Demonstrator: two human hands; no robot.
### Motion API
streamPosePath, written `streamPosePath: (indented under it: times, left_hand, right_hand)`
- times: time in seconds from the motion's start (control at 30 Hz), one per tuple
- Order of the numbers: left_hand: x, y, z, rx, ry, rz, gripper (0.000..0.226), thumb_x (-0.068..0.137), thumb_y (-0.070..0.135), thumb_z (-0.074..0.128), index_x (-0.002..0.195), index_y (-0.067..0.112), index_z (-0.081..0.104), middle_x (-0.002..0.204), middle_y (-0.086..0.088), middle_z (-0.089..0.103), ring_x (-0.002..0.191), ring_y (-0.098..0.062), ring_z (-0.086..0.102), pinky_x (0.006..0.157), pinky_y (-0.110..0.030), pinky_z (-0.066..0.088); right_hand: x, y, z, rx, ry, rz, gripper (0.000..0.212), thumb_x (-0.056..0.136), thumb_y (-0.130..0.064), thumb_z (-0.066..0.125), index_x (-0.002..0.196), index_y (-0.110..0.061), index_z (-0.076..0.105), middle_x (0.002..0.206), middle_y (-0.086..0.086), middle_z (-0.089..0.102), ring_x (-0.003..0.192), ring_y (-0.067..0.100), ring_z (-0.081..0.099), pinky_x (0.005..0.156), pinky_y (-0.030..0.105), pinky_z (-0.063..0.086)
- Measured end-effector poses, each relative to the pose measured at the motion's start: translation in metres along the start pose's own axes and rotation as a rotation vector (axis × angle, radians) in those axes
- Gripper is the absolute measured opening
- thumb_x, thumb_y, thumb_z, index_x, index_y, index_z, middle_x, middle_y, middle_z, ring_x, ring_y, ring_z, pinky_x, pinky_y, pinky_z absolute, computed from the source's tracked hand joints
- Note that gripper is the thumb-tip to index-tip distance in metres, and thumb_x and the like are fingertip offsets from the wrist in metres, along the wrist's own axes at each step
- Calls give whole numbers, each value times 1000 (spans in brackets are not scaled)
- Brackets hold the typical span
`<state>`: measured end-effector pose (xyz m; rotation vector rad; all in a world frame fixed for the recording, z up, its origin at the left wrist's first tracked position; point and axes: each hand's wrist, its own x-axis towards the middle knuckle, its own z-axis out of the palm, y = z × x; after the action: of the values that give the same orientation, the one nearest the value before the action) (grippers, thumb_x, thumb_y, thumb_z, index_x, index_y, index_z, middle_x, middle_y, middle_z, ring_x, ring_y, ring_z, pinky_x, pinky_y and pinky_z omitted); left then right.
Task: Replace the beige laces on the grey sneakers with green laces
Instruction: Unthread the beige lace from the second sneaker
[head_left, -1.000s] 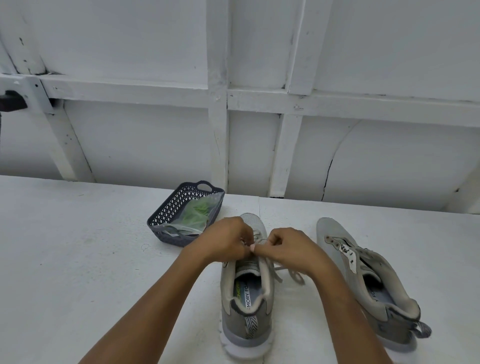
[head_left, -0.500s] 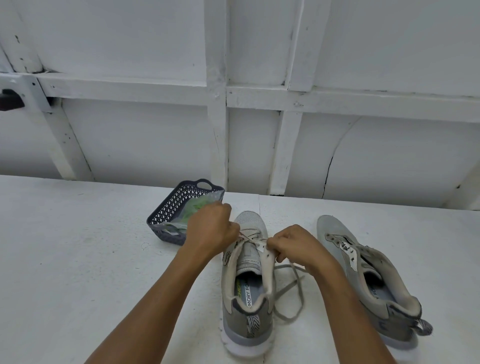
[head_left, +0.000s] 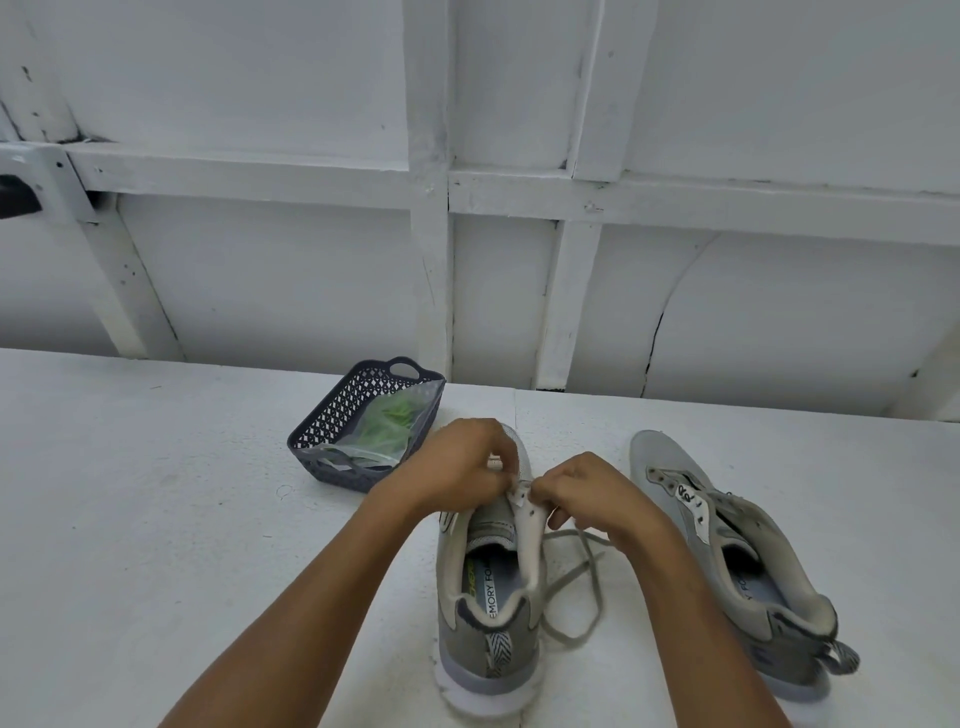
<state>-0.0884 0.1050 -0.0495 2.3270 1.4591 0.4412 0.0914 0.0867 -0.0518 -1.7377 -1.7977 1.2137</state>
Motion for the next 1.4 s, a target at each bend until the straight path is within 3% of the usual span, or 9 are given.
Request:
streamPosePath:
  times: [0.2,0.47,0.6,0.77,0.9,1.0,1.13,1.23,1.4]
  left_hand:
    - [-7,4,-14,-817,86,-90,11,99,11,54,89,11,56,67,-5,66,66,-22,62,70,-39,48]
    - [-1,3,-8,68,-64,-66,7,85,26,67,90,25,72,71,11,55,70,-8,53,58,-23,36]
    - [0,3,-4,115,-108,-55,9,85,28,67,91,28,74,76,13,58,78,-10,56,60,-22,37]
    - [-3,2,-13,-529,-9,-42,15,99,24,57,85,23,60,92,0,72,96,-22,67,86,-39,54]
    - [-6,7,-18,-924,59,-97,19,104,10,47,85,13,50,62,-3,55,52,-17,52,62,-40,51]
    - [-4,2,-20,-643,126,-150,16,100,17,56,84,14,57,62,4,52,54,-11,43,53,-26,40]
    - [-4,-1,-12,77,-140,-98,15,90,37,67,95,24,72,90,6,69,80,-10,60,67,-23,45]
    - [-3,-1,-5,176,-149,-94,12,86,31,68,94,28,75,96,8,71,87,-11,63,64,-21,43]
    - [-11,6,-16,-714,77,-181,11,93,12,63,82,11,64,83,-6,72,71,-16,63,61,-25,48]
  right_hand:
    - [-1,1,-2,30,-27,36,25,84,-18,61,59,-15,66,65,-1,66,58,10,64,61,25,38]
    - [-1,1,-3,28,-51,43,23,83,-20,61,62,-15,69,66,-1,67,60,10,65,65,29,38]
    - [0,0,-3,29,-54,39,23,83,-20,60,62,-15,67,66,-3,67,60,10,64,65,28,38]
    - [-1,2,-3,43,-59,43,23,84,-20,60,63,-16,67,65,-5,66,60,11,64,65,28,38]
    - [-1,2,-3,34,-68,34,21,84,-20,59,66,-14,69,68,-2,67,60,12,63,62,27,38]
    - [-1,2,-3,20,-72,27,21,85,-19,58,67,-14,69,71,-1,69,62,12,66,64,27,39]
    - [-2,1,-2,9,-59,17,22,84,-19,58,66,-14,68,69,-2,69,61,11,67,64,27,40]
    - [-3,1,-1,-6,-43,1,22,84,-20,57,65,-14,69,71,-1,70,64,13,68,63,27,40]
    - [-5,6,-1,-4,-23,-5,28,85,-20,57,58,-18,65,65,-6,67,62,13,65,59,25,38]
